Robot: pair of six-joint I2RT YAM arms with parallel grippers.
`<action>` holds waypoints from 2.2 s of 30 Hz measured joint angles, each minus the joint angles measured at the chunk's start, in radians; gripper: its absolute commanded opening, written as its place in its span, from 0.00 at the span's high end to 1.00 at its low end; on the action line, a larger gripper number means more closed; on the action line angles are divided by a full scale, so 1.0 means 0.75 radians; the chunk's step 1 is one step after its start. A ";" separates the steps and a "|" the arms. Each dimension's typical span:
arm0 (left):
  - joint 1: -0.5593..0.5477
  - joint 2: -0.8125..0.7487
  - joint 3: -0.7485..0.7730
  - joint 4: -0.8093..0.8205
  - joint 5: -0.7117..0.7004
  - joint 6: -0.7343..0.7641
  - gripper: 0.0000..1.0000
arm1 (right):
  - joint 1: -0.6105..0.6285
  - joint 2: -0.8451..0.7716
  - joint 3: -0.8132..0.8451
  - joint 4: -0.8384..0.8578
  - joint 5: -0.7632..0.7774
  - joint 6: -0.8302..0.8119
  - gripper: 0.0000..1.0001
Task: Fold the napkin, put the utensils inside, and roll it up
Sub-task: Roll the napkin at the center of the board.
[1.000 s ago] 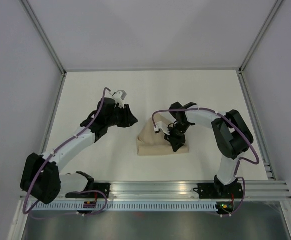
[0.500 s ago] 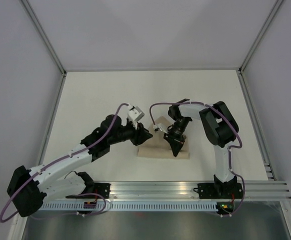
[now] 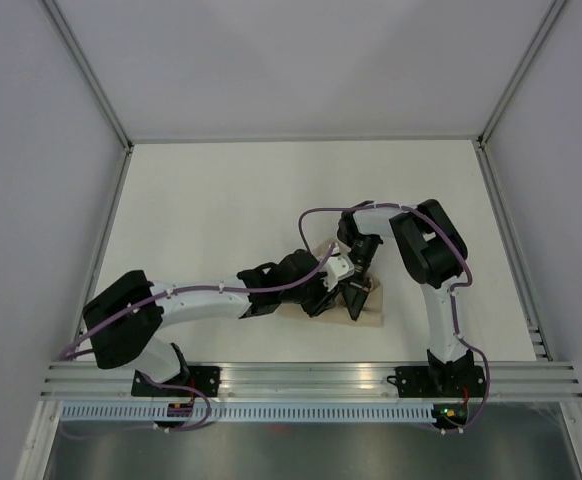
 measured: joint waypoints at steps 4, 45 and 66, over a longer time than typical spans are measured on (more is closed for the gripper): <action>-0.004 0.104 0.017 0.036 -0.019 0.010 0.61 | -0.001 0.003 0.003 -0.002 0.000 0.013 0.93; -0.002 0.314 -0.127 0.475 -0.099 -0.058 0.98 | -0.248 -0.552 -0.170 0.587 0.214 0.207 0.61; -0.002 0.316 -0.164 0.550 -0.119 -0.084 0.98 | -0.020 -1.632 -1.195 1.275 0.407 0.028 0.40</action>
